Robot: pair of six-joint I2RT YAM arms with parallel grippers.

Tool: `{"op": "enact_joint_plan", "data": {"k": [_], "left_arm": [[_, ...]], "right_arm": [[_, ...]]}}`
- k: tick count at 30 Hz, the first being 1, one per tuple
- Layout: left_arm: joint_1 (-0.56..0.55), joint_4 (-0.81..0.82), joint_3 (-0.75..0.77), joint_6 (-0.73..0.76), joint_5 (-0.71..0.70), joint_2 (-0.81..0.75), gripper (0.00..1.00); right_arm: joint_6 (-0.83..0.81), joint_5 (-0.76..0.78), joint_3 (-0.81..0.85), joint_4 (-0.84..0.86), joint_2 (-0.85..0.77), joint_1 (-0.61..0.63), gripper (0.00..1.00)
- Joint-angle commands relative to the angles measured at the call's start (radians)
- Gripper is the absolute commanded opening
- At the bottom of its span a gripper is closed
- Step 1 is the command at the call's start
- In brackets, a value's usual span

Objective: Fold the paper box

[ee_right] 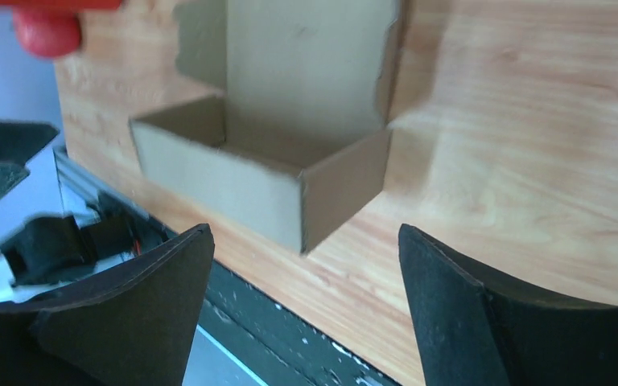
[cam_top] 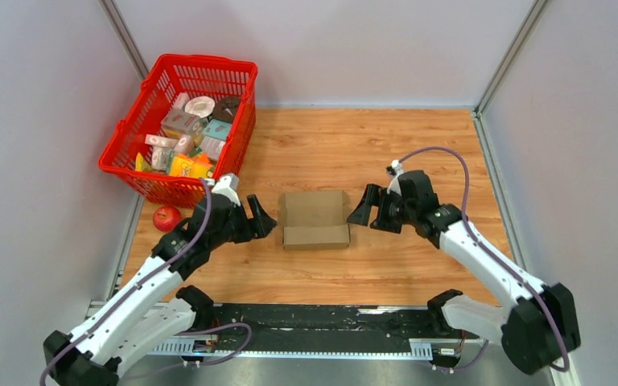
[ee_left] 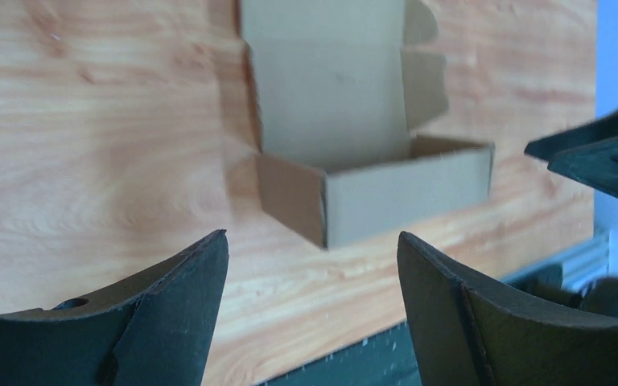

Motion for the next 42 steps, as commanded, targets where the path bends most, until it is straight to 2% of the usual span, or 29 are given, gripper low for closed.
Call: {"op": "enact_joint_plan", "data": {"k": [1, 2, 3, 4, 6, 7, 10, 14, 17, 20, 23, 24, 25, 27, 32, 34, 37, 42], "left_arm": [[0.147, 0.098, 0.048, 0.067, 0.164, 0.157, 0.84], [0.187, 0.106, 0.068, 0.096, 0.176, 0.208, 0.84], [0.195, 0.103, 0.124, 0.12, 0.174, 0.262, 0.82], [0.195, 0.088, 0.161, 0.14, 0.159, 0.381, 0.81], [0.195, 0.06, 0.259, 0.2, 0.145, 0.498, 0.76], [0.195, 0.057, 0.286, 0.214, 0.138, 0.603, 0.75], [0.195, 0.08, 0.342, 0.248, 0.075, 0.754, 0.73], [0.195, 0.121, 0.393, 0.255, 0.041, 0.883, 0.74], [0.195, 0.123, 0.464, 0.26, 0.065, 0.989, 0.74], [0.195, 0.149, 0.511, 0.261, 0.085, 1.069, 0.7], [0.195, 0.199, 0.548, 0.26, 0.116, 1.123, 0.61], [0.195, 0.199, 0.562, 0.263, 0.139, 1.138, 0.51], [0.195, 0.198, 0.577, 0.265, 0.15, 1.168, 0.44], [0.195, 0.196, 0.611, 0.265, 0.161, 1.184, 0.28], [0.195, 0.222, 0.625, 0.29, 0.142, 1.098, 0.05], [0.195, 0.233, 0.623, 0.306, 0.133, 1.031, 0.0], [0.193, 0.284, 0.593, 0.32, 0.147, 0.937, 0.0], [0.189, 0.394, 0.487, 0.309, 0.151, 0.808, 0.0]], "right_arm": [[0.039, -0.048, 0.102, 0.044, 0.161, -0.119, 0.83], [0.023, -0.071, 0.117, 0.069, 0.25, -0.129, 0.8], [-0.001, -0.076, 0.147, 0.074, 0.295, -0.135, 0.75], [-0.03, -0.07, 0.221, 0.045, 0.35, -0.133, 0.73], [-0.084, -0.056, 0.287, 0.025, 0.488, -0.133, 0.68], [-0.09, -0.063, 0.313, 0.06, 0.52, -0.132, 0.68], [-0.084, -0.135, 0.339, 0.142, 0.646, -0.127, 0.63], [-0.098, -0.103, 0.422, 0.141, 0.764, -0.117, 0.59], [-0.115, -0.069, 0.459, 0.138, 0.821, -0.115, 0.56], [-0.132, -0.076, 0.503, 0.147, 0.873, -0.109, 0.47], [-0.13, -0.082, 0.534, 0.169, 0.915, -0.101, 0.31], [-0.126, -0.094, 0.54, 0.173, 0.922, -0.098, 0.22], [-0.122, -0.086, 0.543, 0.184, 0.924, -0.098, 0.18], [-0.121, -0.045, 0.539, 0.192, 0.904, -0.095, 0.1], [-0.159, 0.021, 0.58, 0.167, 0.829, -0.095, 0.05], [-0.184, 0.038, 0.597, 0.157, 0.783, -0.095, 0.04], [-0.213, 0.076, 0.606, 0.147, 0.72, -0.092, 0.04], [-0.262, 0.197, 0.505, 0.237, 0.595, -0.046, 0.03]]}}
